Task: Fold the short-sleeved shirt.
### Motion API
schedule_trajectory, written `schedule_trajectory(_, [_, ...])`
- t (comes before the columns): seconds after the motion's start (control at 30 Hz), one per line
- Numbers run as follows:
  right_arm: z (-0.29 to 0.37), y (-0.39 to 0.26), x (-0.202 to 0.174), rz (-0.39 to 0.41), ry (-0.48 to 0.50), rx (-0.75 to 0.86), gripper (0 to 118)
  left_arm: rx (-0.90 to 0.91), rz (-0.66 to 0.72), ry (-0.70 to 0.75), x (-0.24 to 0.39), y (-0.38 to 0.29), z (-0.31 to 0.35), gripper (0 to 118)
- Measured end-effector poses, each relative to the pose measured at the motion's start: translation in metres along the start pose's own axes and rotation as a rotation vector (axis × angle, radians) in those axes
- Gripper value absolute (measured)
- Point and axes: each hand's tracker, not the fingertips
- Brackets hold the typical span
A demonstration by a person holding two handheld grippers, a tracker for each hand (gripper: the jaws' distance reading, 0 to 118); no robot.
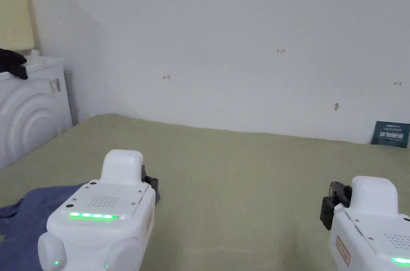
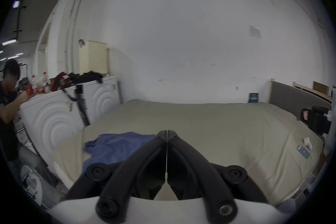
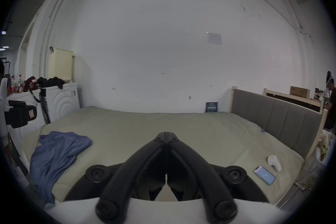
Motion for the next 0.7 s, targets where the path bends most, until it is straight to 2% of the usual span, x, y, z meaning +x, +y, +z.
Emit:
schedule_trajectory(0.3, [-0.045,-0.008,-0.134,-0.005,0.328,-0.021,2,-0.037,0.045,0.32,-0.13,-0.012,0.033,0])
schedule_trajectory(0.4, [-0.051,-0.007,-0.168,-0.011,0.406,-0.03,2,-0.049,0.051,0.363,-0.154,-0.014,0.042,0])
schedule_trajectory(0.53, [-0.059,-0.011,-0.192,0.008,0.444,-0.033,2,-0.076,0.037,0.4,-0.17,-0.018,0.039,0])
schedule_trajectory(0.7, [-0.074,-0.017,-0.196,0.012,0.458,-0.058,2,-0.134,0.077,0.356,-0.178,-0.025,0.008,0])
